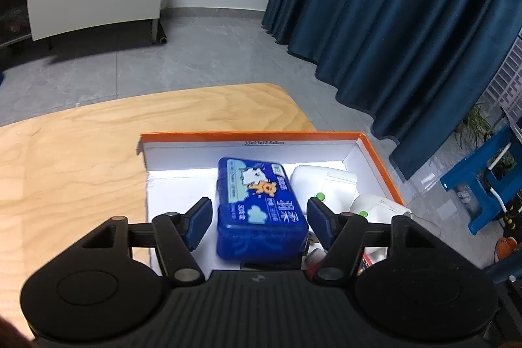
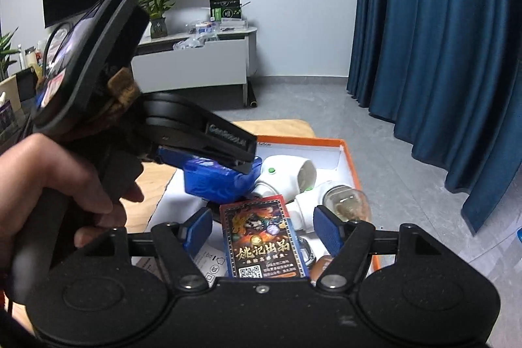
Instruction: Organize rigid objects
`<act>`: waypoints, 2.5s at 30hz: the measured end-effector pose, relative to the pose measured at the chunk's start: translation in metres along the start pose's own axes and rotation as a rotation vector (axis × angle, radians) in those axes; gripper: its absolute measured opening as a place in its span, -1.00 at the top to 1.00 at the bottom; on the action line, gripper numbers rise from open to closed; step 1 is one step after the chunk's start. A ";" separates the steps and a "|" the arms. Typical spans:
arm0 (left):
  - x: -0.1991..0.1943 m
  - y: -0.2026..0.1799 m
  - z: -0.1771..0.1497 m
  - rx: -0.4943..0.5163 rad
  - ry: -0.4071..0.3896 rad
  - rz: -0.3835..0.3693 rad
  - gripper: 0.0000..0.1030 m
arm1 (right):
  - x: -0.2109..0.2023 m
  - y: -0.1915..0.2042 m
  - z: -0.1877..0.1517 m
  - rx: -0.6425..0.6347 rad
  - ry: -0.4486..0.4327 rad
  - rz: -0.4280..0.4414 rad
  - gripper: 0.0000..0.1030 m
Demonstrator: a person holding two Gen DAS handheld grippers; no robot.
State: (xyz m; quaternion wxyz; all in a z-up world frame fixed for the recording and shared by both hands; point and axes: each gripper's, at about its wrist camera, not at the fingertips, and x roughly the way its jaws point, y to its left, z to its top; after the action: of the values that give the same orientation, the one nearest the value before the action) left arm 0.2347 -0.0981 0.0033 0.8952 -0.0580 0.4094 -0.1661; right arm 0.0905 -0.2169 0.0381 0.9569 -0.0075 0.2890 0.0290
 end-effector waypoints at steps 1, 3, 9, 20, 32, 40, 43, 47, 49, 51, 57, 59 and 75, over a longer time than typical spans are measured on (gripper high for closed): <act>-0.002 0.001 0.002 -0.007 -0.006 0.002 -0.29 | -0.004 -0.001 0.000 -0.001 -0.007 -0.007 -0.58; -0.013 0.001 0.001 -0.017 -0.021 0.007 -0.36 | -0.011 -0.002 0.001 0.003 -0.016 -0.012 -0.58; -0.061 -0.010 -0.011 -0.035 -0.076 0.054 -0.75 | -0.042 -0.013 0.000 0.033 -0.035 0.007 -0.64; -0.141 -0.035 -0.085 -0.080 -0.076 0.189 -1.00 | -0.101 -0.045 -0.034 0.131 0.027 0.029 -0.71; -0.158 -0.064 -0.158 -0.049 -0.030 0.208 -1.00 | -0.127 -0.057 -0.076 0.147 0.137 0.020 -0.72; -0.166 -0.072 -0.175 -0.018 -0.043 0.256 -1.00 | -0.134 -0.047 -0.082 0.106 0.156 0.012 -0.72; -0.168 -0.072 -0.178 -0.014 -0.045 0.258 -1.00 | -0.136 -0.043 -0.082 0.094 0.155 0.013 -0.72; -0.170 -0.072 -0.179 -0.012 -0.053 0.265 -1.00 | -0.135 -0.039 -0.082 0.086 0.160 0.007 -0.72; -0.170 -0.071 -0.179 -0.014 -0.052 0.264 -1.00 | -0.135 -0.038 -0.082 0.086 0.161 0.005 -0.72; -0.169 -0.071 -0.179 -0.013 -0.049 0.264 -1.00 | -0.135 -0.038 -0.081 0.083 0.161 0.002 -0.72; -0.168 -0.068 -0.179 -0.022 -0.050 0.264 -1.00 | -0.134 -0.036 -0.082 0.078 0.165 0.003 -0.72; -0.168 -0.067 -0.179 -0.023 -0.049 0.264 -1.00 | -0.134 -0.036 -0.082 0.078 0.167 0.002 -0.72; -0.167 -0.065 -0.180 -0.028 -0.043 0.265 -1.00 | -0.130 -0.035 -0.083 0.070 0.179 -0.002 -0.72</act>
State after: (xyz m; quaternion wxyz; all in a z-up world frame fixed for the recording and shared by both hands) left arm -0.0182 -0.0960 0.0197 0.9170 -0.0193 0.3964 -0.0393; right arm -0.0614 -0.2612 0.0407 0.9270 0.0234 0.3740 0.0172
